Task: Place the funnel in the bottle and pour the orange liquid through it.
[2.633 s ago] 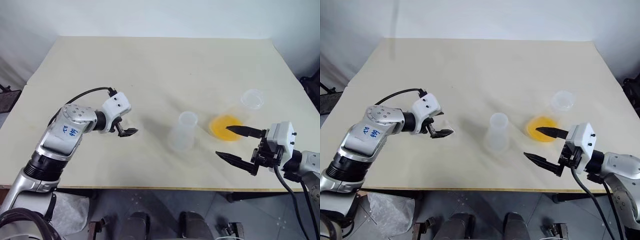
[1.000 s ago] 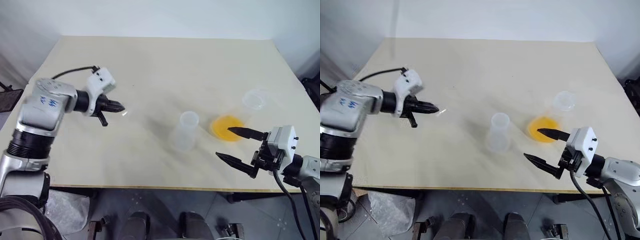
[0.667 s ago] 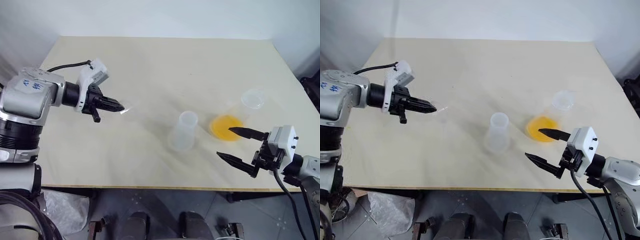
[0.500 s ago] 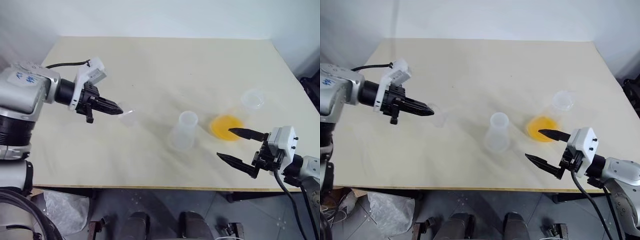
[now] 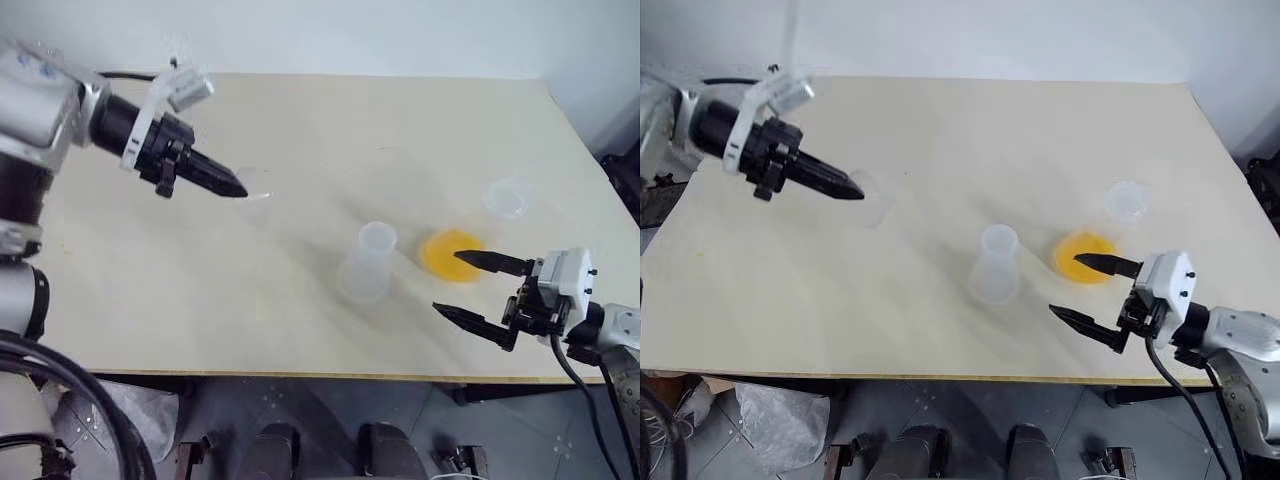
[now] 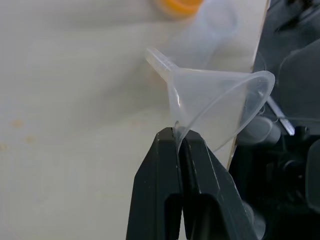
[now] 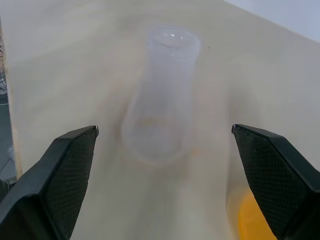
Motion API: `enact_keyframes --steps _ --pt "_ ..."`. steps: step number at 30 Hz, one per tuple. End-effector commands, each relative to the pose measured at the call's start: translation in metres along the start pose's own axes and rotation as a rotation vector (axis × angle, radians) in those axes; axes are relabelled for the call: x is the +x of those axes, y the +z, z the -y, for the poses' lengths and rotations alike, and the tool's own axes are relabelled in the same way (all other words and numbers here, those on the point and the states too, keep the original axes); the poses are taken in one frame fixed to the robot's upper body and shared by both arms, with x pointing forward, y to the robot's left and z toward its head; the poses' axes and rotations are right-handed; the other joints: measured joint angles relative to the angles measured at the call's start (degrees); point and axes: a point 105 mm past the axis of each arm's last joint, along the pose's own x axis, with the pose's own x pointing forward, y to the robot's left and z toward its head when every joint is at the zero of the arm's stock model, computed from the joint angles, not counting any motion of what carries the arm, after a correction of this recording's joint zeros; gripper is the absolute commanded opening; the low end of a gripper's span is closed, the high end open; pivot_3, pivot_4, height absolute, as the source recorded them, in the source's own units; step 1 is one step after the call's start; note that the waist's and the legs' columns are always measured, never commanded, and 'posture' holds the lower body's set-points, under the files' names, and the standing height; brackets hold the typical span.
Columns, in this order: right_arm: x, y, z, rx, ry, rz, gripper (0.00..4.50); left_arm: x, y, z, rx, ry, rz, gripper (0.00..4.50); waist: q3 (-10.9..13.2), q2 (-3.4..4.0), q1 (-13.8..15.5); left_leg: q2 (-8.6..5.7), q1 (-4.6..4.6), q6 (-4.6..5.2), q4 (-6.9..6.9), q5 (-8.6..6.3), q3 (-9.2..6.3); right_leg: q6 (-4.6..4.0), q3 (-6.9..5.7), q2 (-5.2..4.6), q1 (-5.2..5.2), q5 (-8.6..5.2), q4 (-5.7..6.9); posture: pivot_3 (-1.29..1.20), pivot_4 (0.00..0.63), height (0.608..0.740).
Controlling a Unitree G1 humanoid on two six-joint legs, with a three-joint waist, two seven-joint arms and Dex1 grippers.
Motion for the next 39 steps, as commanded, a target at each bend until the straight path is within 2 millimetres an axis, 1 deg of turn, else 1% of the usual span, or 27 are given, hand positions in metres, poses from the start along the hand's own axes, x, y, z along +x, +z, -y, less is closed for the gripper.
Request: enact_keyframes --steps 1,4,7,11,15,18,24,31,35,39 --pt "0.004 0.005 -0.003 -0.019 0.003 0.026 4.5 0.001 0.011 0.017 0.023 -0.153 -0.005 0.03 0.0 0.0 0.0 0.0 0.0 0.0 0.0 0.0 0.0 0.0 0.0 -0.01 0.0 0.0 0.0 0.0 0.15 0.74" --pt "0.005 0.004 -0.006 -0.014 0.001 0.026 4.5 0.009 0.014 0.021 0.055 -0.188 -0.043 0.03 0.0 0.0 0.0 -0.01 0.0 0.0 0.02 0.0 -0.01 0.0 0.01 -0.03 0.0 0.0 0.02 0.0 0.15 0.74" --pt "0.006 0.004 -0.007 -0.01 -0.003 0.027 4.5 0.015 0.023 0.025 0.077 -0.228 -0.045 0.03 0.0 -0.01 0.0 -0.01 -0.04 0.0 0.04 0.0 -0.04 0.0 0.0 -0.02 -0.02 0.0 0.0 0.0 0.15 0.74" --pt "0.006 0.004 -0.008 -0.008 -0.01 0.027 4.5 0.021 0.037 0.031 0.109 -0.277 -0.025 0.03 0.0 -0.01 0.0 -0.01 -0.44 0.0 0.27 0.0 -0.13 0.0 -0.05 0.0 -0.3 0.0 0.01 0.0 0.15 0.74" --pt "0.005 0.005 -0.01 -0.006 -0.02 0.027 4.5 0.026 0.039 0.036 0.132 -0.309 -0.046 0.03 0.0 -0.01 -0.2 -0.03 -0.49 0.0 0.26 0.0 -0.12 0.0 -0.05 0.0 -0.39 0.0 0.08 0.0 0.15 0.74" --pt "0.003 0.003 -0.012 -0.002 -0.035 0.021 4.5 0.036 0.042 0.039 0.156 -0.345 -0.06 0.03 0.0 -0.01 -0.4 -0.03 -0.5 0.0 0.28 0.0 -0.11 0.0 -0.04 0.0 -0.42 0.0 0.17 0.0 0.15 0.74" --pt "0.004 0.003 -0.015 0.001 -0.051 0.025 4.5 0.043 0.049 0.046 0.175 -0.391 -0.063 0.03 0.0 -0.02 -0.6 -0.07 -0.55 0.0 0.32 0.0 -0.12 0.0 -0.02 -0.02 -0.49 0.0 0.25 0.0 0.15 0.74" --pt "0.005 0.002 -0.017 0.006 -0.069 0.029 4.5 0.05 0.051 0.057 0.214 -0.44 -0.11 0.03 0.0 -0.02 -1.1 -0.07 -0.54 0.0 0.32 0.0 -0.12 0.01 -0.01 -0.02 -0.5 0.0 0.33 0.0 0.15 0.74" --pt "0.004 0.001 -0.019 0.007 -0.085 0.029 4.5 0.059 0.045 0.052 0.241 -0.426 -0.18 0.03 0.0 -0.02 -1.1 -0.07 -0.55 0.0 0.33 0.0 -0.12 0.01 0.0 -0.02 -0.52 0.0 0.36 0.0 0.15 0.74" --pt "0.002 0.001 -0.023 0.013 -0.099 0.026 4.5 0.065 0.043 0.049 0.244 -0.418 -0.211 0.03 0.0 -0.02 -1.1 -0.09 -0.55 0.01 0.34 0.0 -0.12 0.01 0.01 -0.02 -0.52 0.0 0.37 0.0 0.15 0.74"
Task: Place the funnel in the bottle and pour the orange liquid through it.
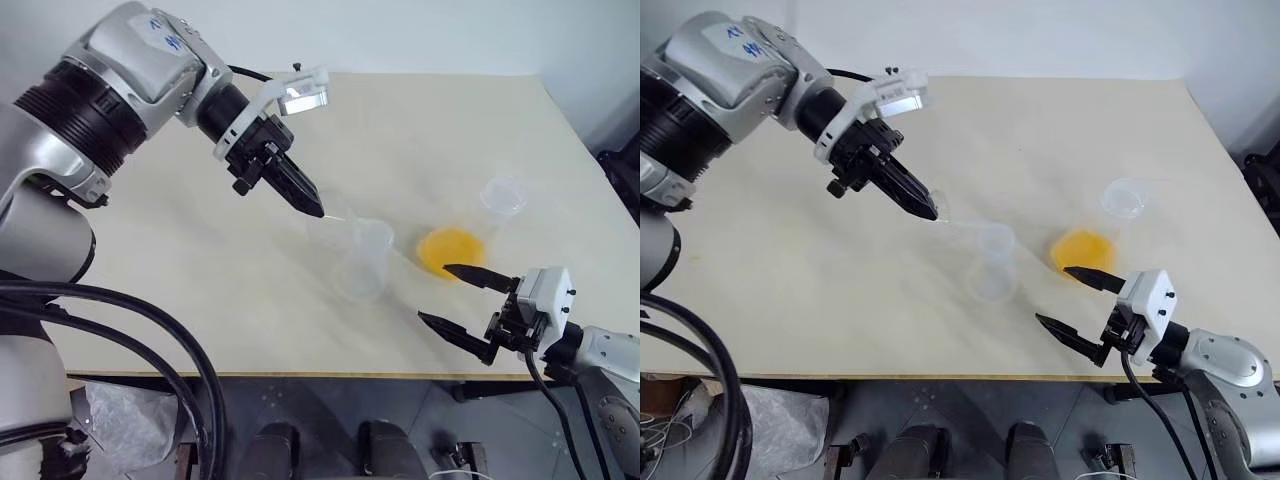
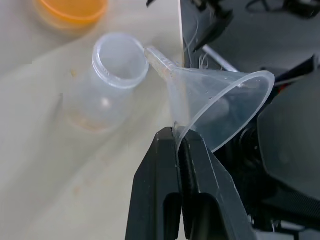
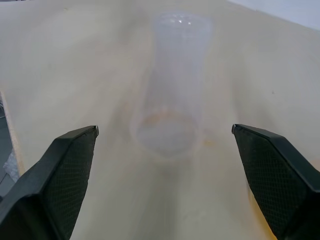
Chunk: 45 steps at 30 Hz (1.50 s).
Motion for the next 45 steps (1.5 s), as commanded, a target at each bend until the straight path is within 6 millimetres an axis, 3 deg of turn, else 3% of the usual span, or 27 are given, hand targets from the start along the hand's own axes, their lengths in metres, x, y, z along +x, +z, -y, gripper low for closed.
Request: enact_keyframes --steps 1,45 --pt "-0.003 0.012 -0.005 -0.045 -0.009 0.037 4.5 -0.005 0.01 0.013 0.047 -0.083 -0.016 0.03 0.0 0.0 0.0 0.0 0.0 0.0 0.0 0.0 0.0 0.0 0.0 0.0 -0.01 0.0 0.0 0.0 0.15 0.74" --pt "-0.012 0.01 -0.029 -0.021 -0.069 0.023 4.5 0.028 0.035 -0.016 0.193 0.003 -0.193 0.03 0.0 -0.02 0.1 -0.13 -0.02 0.04 0.03 0.0 0.05 0.02 0.02 0.02 -0.01 -0.01 0.03 0.0 0.15 0.74"
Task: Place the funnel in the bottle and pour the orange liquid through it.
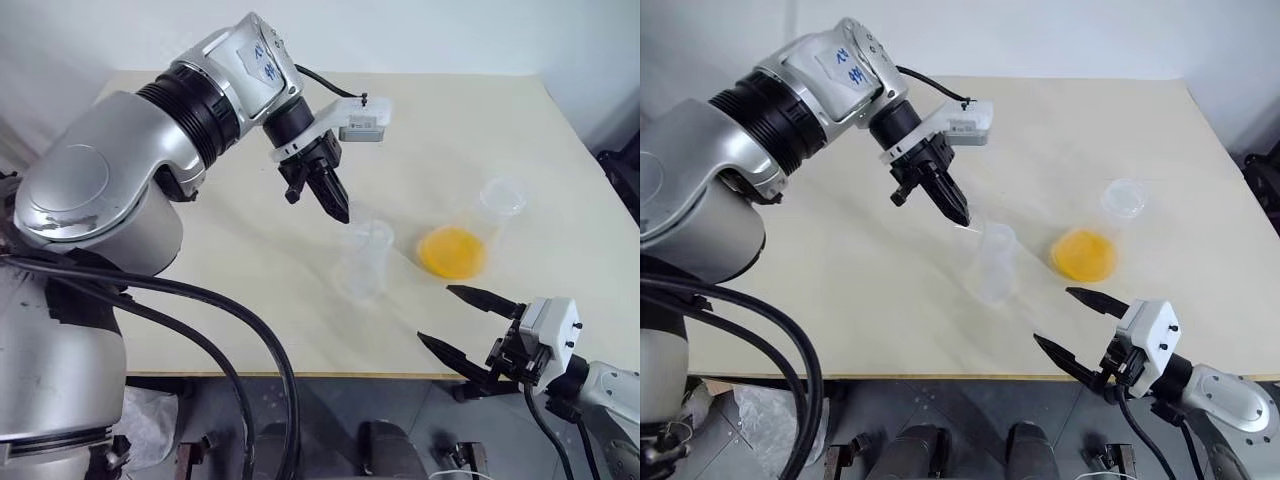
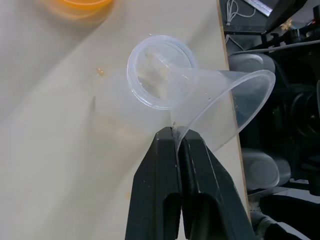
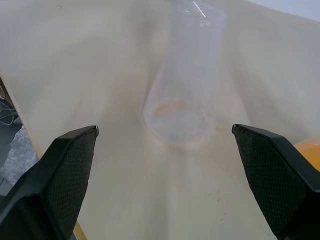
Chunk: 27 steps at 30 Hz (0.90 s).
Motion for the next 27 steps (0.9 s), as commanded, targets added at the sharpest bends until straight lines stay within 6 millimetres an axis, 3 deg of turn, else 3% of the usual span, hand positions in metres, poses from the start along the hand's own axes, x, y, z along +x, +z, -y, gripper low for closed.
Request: enact_keyframes --steps 1,4,16,27 --pt "-0.001 0.011 -0.003 -0.045 -0.006 0.034 4.5 -0.01 0.012 0.013 0.039 -0.076 0.008 0.03 0.0 0.0 0.0 0.0 0.0 0.0 0.0 0.0 0.0 0.0 0.0 0.0 0.0 0.0 0.0 0.0 0.15 0.74" --pt "-0.001 0.012 -0.003 -0.046 -0.01 0.034 4.5 -0.009 0.014 0.012 0.038 -0.072 0.012 0.64 0.0 0.0 0.0 0.01 0.0 0.0 0.0 0.0 0.0 0.0 0.0 0.0 0.0 0.0 0.0 0.0 0.15 0.74" --pt "-0.001 0.012 -0.001 -0.052 -0.017 0.037 4.5 -0.011 0.026 0.013 0.059 -0.066 0.05 4.36 0.0 -0.01 0.0 0.01 -0.01 0.0 0.0 0.0 0.0 0.0 0.0 -0.01 -0.01 0.0 0.0 0.0 0.15 0.74" --pt "-0.001 0.012 -0.001 -0.053 -0.025 0.039 4.5 -0.008 0.026 0.009 0.074 -0.047 0.035 4.46 0.0 -0.01 0.0 -0.01 -0.01 0.01 0.0 0.0 0.01 0.0 0.0 0.0 -0.01 0.0 0.01 0.0 0.15 0.74"
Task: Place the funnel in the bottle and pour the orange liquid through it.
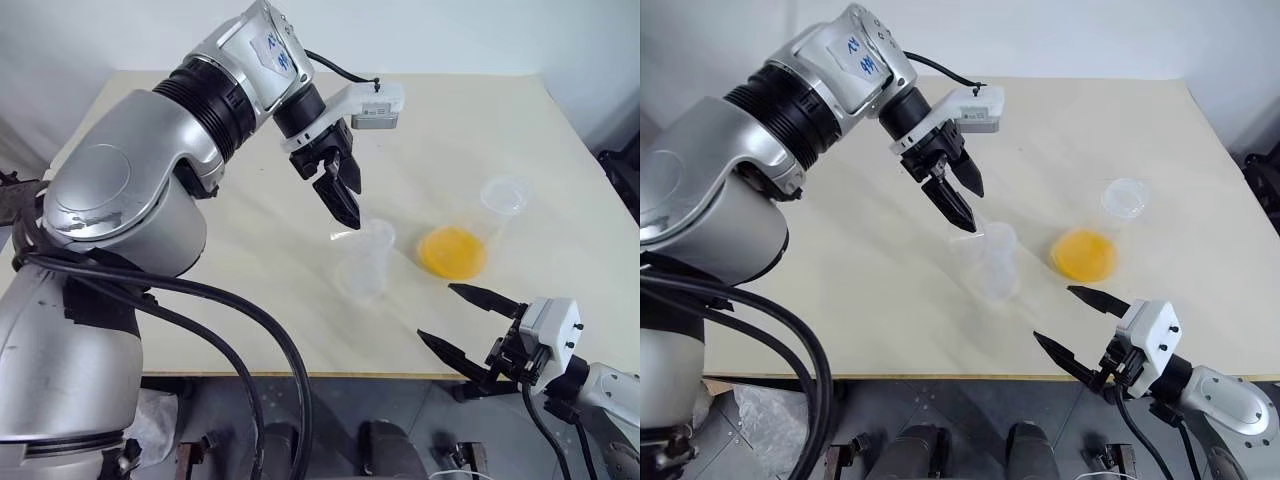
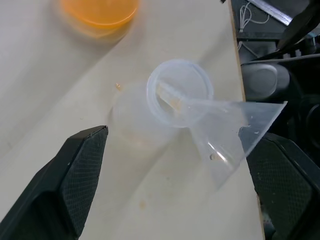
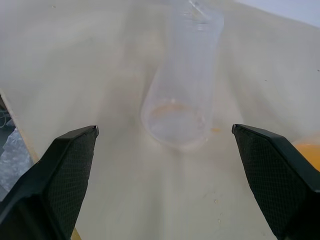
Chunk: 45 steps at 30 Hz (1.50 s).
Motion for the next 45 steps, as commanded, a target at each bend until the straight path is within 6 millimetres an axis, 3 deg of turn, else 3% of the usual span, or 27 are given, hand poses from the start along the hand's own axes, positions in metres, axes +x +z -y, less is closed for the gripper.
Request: enact_keyframes --steps 1,20,29,33,36,45 --pt "-0.002 0.011 -0.002 -0.044 -0.007 0.035 4.5 -0.009 0.013 0.012 0.049 -0.079 0.01 4.46 0.0 0.0 0.0 0.0 0.0 0.0 0.0 0.0 0.0 0.0 0.0 0.0 0.0 0.0 0.0 0.0 0.15 0.74" --pt "-0.002 0.011 0.0 -0.051 -0.016 0.03 4.5 -0.012 0.033 0.008 0.096 -0.024 0.075 4.46 0.0 -0.01 0.0 -0.08 -0.01 0.01 0.01 -0.01 0.05 0.0 -0.01 0.01 -0.04 0.0 0.03 0.0 0.15 0.74" --pt "-0.001 0.012 0.006 -0.056 -0.018 0.032 4.5 -0.049 0.04 0.008 0.159 0.054 0.229 4.46 0.0 -0.01 -0.1 -0.08 -0.05 0.01 0.01 -0.01 0.12 0.0 0.01 0.01 -0.15 0.0 0.1 0.0 0.15 0.74" --pt "-0.005 0.014 0.015 -0.059 -0.023 0.024 4.5 -0.073 0.03 0.008 0.198 0.067 0.445 4.46 0.0 -0.01 -0.3 -0.05 -0.11 0.01 0.0 0.0 0.19 0.0 0.02 -0.01 -0.34 0.0 0.3 0.0 0.15 0.74" --pt "-0.007 0.014 0.027 -0.061 -0.016 0.01 4.5 -0.081 0.019 0.009 0.187 0.049 0.592 4.46 0.0 0.0 -0.2 0.03 -0.05 0.01 0.02 0.0 0.2 0.0 0.02 -0.06 -0.38 0.0 0.5 0.0 0.15 0.74" --pt "-0.008 0.021 0.059 -0.091 0.02 -0.033 4.5 -0.074 -0.043 0.015 0.204 0.151 0.848 4.46 0.0 0.02 -0.3 0.1 -0.08 0.0 0.11 0.0 0.08 -0.01 0.01 -0.13 -0.42 0.01 0.68 0.0 0.15 0.74"
